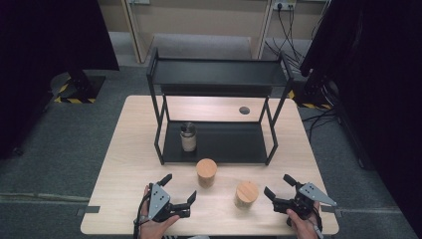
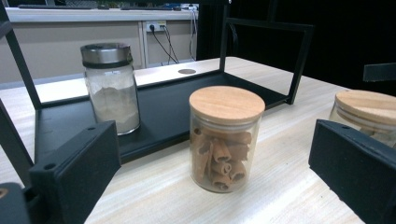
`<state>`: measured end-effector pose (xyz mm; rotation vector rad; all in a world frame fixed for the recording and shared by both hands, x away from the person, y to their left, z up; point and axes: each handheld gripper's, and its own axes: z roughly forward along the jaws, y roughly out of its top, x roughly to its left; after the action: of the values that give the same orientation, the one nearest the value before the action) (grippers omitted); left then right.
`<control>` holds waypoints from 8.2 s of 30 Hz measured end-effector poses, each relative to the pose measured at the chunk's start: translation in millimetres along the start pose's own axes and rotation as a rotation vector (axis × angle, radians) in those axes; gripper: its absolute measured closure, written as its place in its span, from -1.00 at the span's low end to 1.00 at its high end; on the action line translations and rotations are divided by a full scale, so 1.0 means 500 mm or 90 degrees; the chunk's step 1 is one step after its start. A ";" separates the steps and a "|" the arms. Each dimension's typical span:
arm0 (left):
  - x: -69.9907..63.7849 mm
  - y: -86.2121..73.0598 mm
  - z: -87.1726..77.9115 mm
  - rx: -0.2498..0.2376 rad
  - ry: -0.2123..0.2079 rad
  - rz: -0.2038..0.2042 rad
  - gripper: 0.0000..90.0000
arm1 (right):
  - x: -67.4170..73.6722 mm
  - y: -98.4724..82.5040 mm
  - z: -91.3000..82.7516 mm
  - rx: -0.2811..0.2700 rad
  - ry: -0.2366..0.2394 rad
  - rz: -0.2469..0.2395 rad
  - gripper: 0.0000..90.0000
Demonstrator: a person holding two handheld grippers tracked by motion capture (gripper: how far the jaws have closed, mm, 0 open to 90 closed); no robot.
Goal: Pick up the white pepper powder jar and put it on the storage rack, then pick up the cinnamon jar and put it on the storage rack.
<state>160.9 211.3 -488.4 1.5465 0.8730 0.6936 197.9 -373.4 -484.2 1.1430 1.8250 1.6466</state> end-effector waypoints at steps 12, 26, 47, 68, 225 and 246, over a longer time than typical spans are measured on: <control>0.004 -0.011 -0.002 0.005 0.005 -0.007 -0.97 | 0.001 0.000 -0.001 -0.001 0.001 -0.003 -0.99; 0.004 -0.014 -0.013 -0.003 0.011 0.001 -0.97 | 0.006 0.011 0.002 -0.004 0.011 -0.020 -0.99; 0.004 -0.017 -0.009 0.008 0.009 -0.006 -0.98 | 0.027 0.082 0.052 0.015 0.086 -0.084 -0.99; 0.009 -0.017 -0.008 0.010 0.009 -0.011 -0.97 | 0.039 0.179 0.115 0.056 0.156 -0.154 -0.99; 0.016 -0.019 -0.009 0.007 0.013 -0.017 -0.97 | 0.075 0.352 0.480 0.325 0.310 -0.290 -0.46; 0.022 -0.019 -0.008 0.013 0.011 -0.023 -0.97 | 0.059 0.368 0.509 0.329 0.225 -0.225 -0.46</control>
<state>162.1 223.1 -497.5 1.5408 0.9210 0.6743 430.3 -204.3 -353.9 0.6666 2.6064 1.2634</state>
